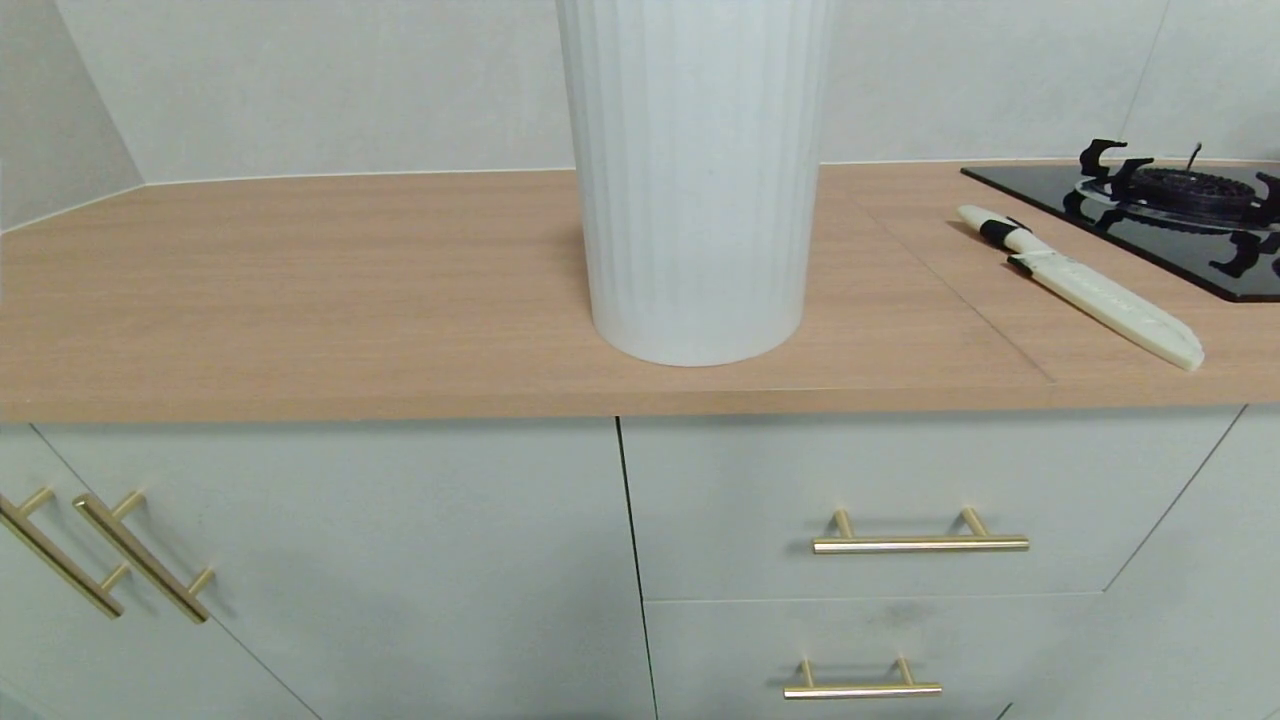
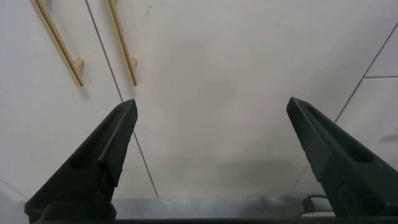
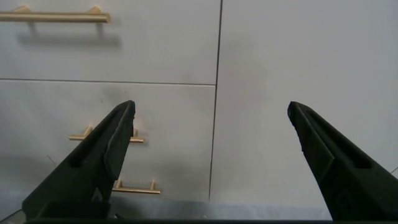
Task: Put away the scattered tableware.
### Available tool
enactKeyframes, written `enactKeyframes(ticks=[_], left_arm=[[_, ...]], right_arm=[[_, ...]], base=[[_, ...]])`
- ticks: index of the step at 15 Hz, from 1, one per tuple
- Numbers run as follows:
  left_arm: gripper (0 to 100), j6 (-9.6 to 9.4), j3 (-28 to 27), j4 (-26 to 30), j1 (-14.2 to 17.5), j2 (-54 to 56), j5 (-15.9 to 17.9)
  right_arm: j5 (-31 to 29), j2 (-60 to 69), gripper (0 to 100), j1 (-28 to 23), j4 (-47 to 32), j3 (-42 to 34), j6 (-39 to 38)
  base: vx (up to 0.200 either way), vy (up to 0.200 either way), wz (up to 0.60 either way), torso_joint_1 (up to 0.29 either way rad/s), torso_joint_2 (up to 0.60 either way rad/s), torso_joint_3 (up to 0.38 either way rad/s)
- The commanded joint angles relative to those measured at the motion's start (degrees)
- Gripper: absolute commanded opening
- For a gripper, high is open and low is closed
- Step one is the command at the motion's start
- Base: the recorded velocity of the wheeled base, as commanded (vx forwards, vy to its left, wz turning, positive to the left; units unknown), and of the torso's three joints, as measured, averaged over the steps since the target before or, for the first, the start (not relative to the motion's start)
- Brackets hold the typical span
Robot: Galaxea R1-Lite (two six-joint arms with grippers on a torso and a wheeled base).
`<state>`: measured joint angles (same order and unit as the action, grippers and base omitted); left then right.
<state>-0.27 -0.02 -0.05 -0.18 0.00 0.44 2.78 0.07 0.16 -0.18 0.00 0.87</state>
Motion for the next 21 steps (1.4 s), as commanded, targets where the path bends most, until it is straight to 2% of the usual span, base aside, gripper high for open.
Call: enactKeyframes(ticks=[1,6,21], left_arm=[[100,0.0,0.0,0.0,0.0,-0.1,0.0],[100,0.0,0.0,0.0,0.0,-0.1,0.0],[100,0.0,0.0,0.0,0.0,-0.1,0.0]], right_arm=[[0.0,-0.1,100,0.0,0.0,0.0,0.0],[0.0,-0.1,100,0.0,0.0,0.0,0.0],[0.0,-0.1,100,0.0,0.0,0.0,0.0]], base=[[0.0,0.0,0.0,0.0,0.0,0.0],[0.0,0.0,0.0,0.063,-0.2,-0.202],[0.0,0.0,0.0,0.188,-0.49,-0.289]])
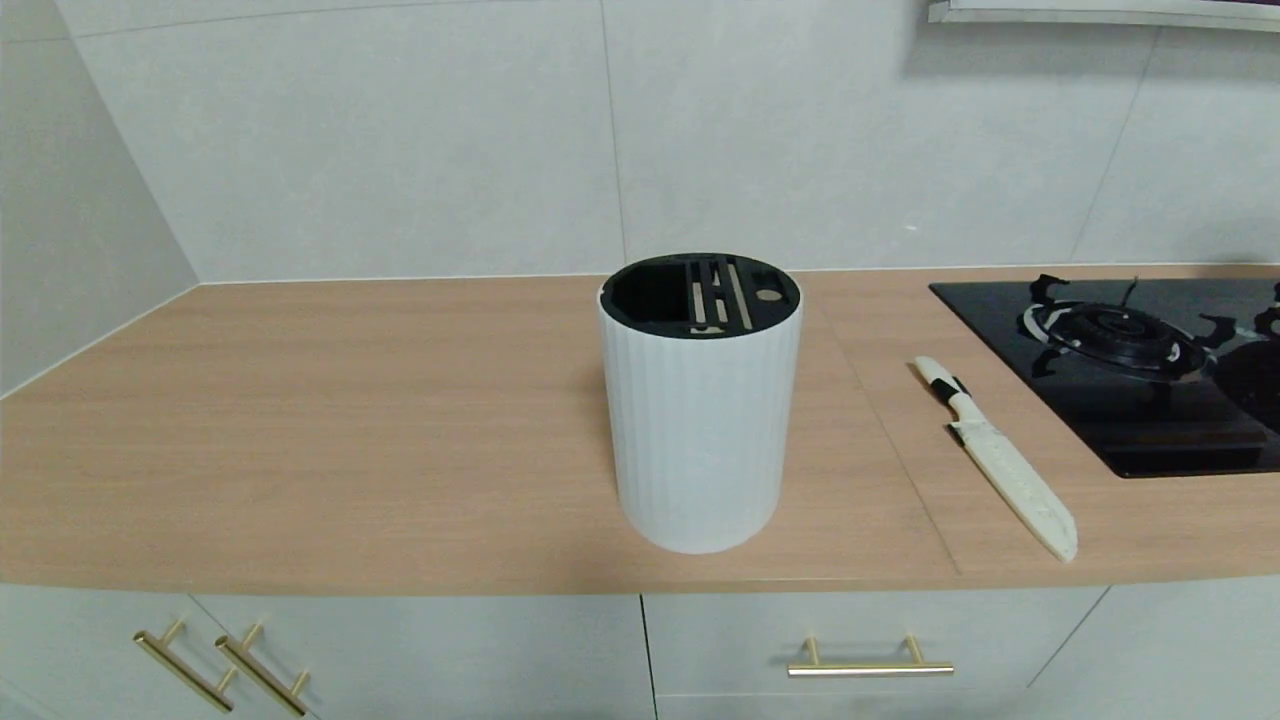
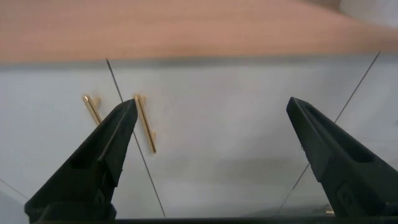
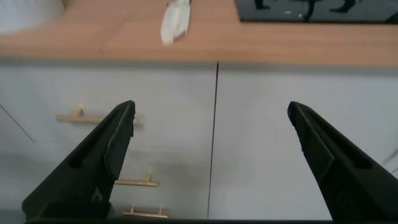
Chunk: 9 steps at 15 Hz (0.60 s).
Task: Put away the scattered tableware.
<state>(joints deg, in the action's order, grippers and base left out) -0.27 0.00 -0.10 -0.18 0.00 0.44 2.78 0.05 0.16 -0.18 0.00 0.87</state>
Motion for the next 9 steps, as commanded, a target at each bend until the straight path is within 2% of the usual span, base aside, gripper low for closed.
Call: enactKeyframes(ticks=[1,9], left_arm=[[100,0.0,0.0,0.0,0.0,-0.1,0.0],[100,0.0,0.0,0.0,0.0,-0.1,0.0]], right_arm=[[0.0,0.0,100,0.0,0.0,0.0,0.0],[0.0,0.0,100,0.0,0.0,0.0,0.0]], base=[[0.0,0.0,0.0,0.207,-0.5,-0.281],[0.0,0.0,0.0,0.245,-0.54,-0.291]])
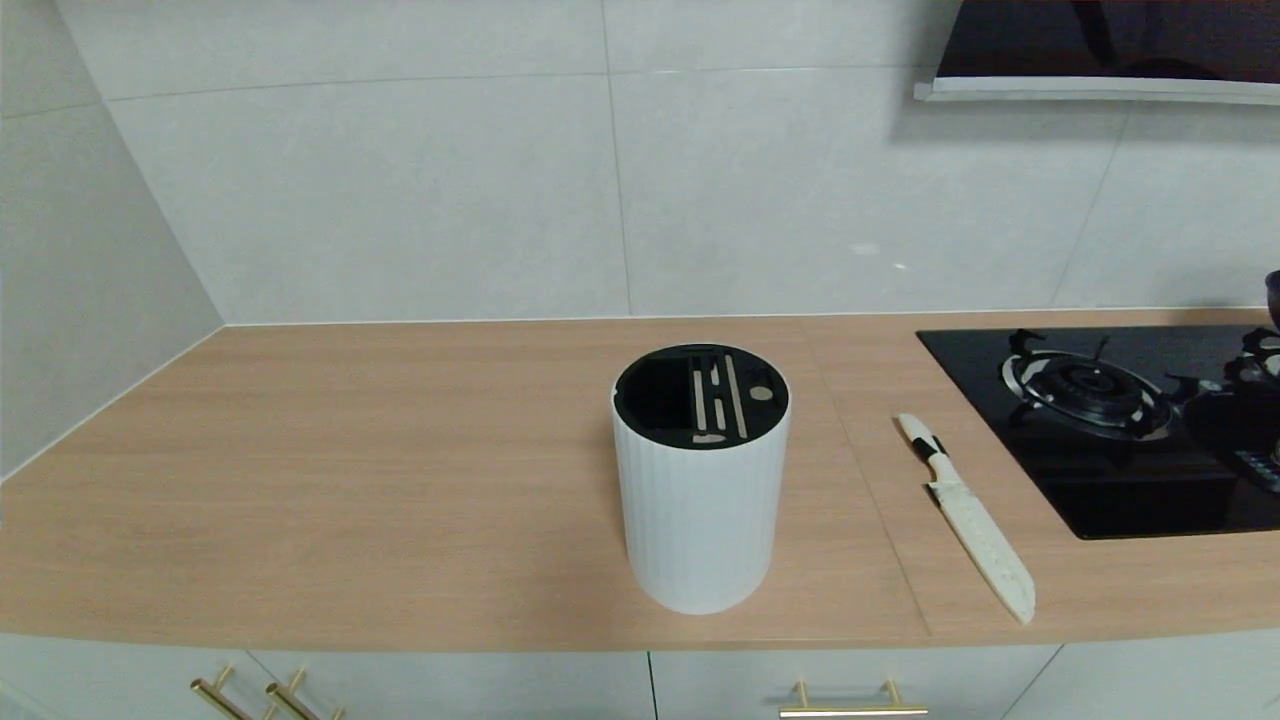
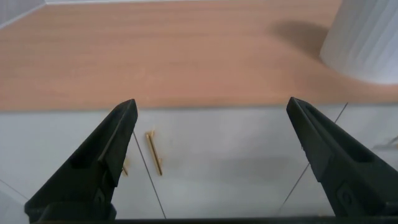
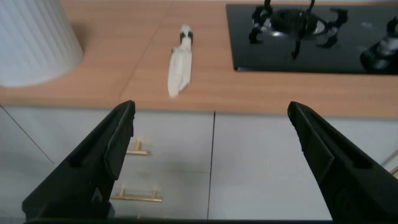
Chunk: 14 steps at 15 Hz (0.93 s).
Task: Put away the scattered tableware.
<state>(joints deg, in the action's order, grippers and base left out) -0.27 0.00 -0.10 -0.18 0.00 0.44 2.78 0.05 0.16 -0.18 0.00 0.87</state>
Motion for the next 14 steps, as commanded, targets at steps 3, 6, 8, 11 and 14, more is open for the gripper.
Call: enactKeyframes(ticks=[3,6,8,11,14], left_arm=[[100,0.0,0.0,0.0,0.0,-0.1,0.0],[100,0.0,0.0,0.0,0.0,-0.1,0.0],[100,0.0,0.0,0.0,0.0,-0.1,0.0],[100,0.0,0.0,0.0,0.0,-0.1,0.0],[100,0.0,0.0,0.0,0.0,-0.1,0.0]], right_arm=[[0.0,0.0,100,0.0,0.0,0.0,0.0],[0.0,0.0,100,0.0,0.0,0.0,0.0],[0.0,0.0,100,0.0,0.0,0.0,0.0],[0.0,0.0,100,0.0,0.0,0.0,0.0],[0.0,0.0,100,0.0,0.0,0.0,0.1]], base=[[0.0,0.0,0.0,0.277,-0.59,-0.312],[0.0,0.0,0.0,0.279,-0.59,-0.308],[0.0,0.0,0.0,0.222,-0.45,-0.237],[0.0,0.0,0.0,0.188,-0.38,-0.201],[0.0,0.0,0.0,0.155,-0.32,-0.163]])
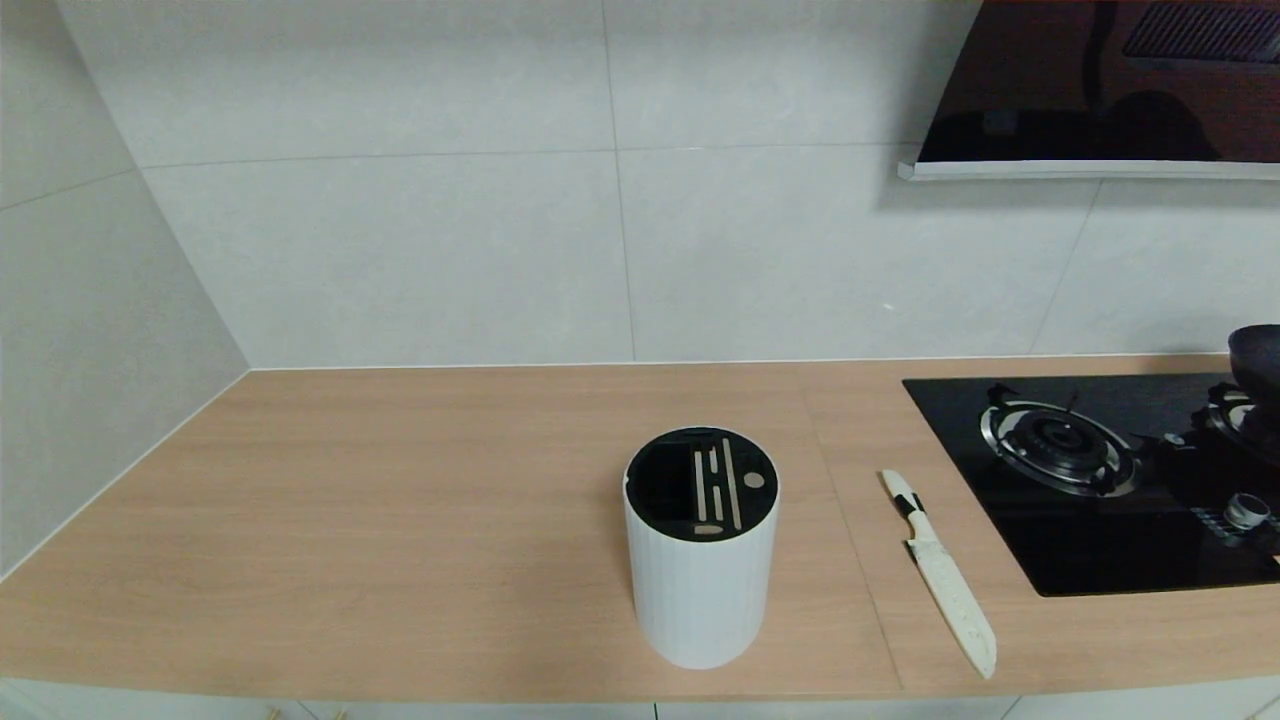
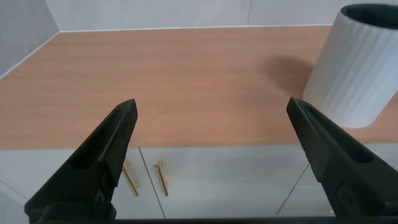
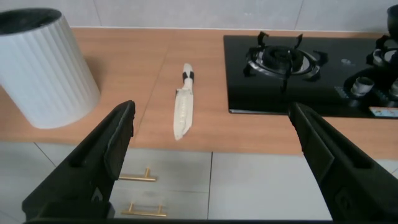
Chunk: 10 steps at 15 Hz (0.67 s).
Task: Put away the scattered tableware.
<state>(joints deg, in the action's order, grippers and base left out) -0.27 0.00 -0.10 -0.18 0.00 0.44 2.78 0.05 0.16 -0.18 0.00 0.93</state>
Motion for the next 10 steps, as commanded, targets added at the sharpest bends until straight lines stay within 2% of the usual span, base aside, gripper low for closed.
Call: enactKeyframes(ticks=[1,10], left_arm=[[100,0.0,0.0,0.0,0.0,-0.1,0.0],[100,0.09,0.0,0.0,0.0,-0.1,0.0]], right_arm=[[0.0,-0.1,100,0.0,0.0,0.0,0.0],[0.0,-0.1,100,0.0,0.0,0.0,0.1]], base=[[0.0,0.0,0.0,0.027,-0.05,-0.041],[0.0,0.0,0.0,0.0,0.0,0.0]])
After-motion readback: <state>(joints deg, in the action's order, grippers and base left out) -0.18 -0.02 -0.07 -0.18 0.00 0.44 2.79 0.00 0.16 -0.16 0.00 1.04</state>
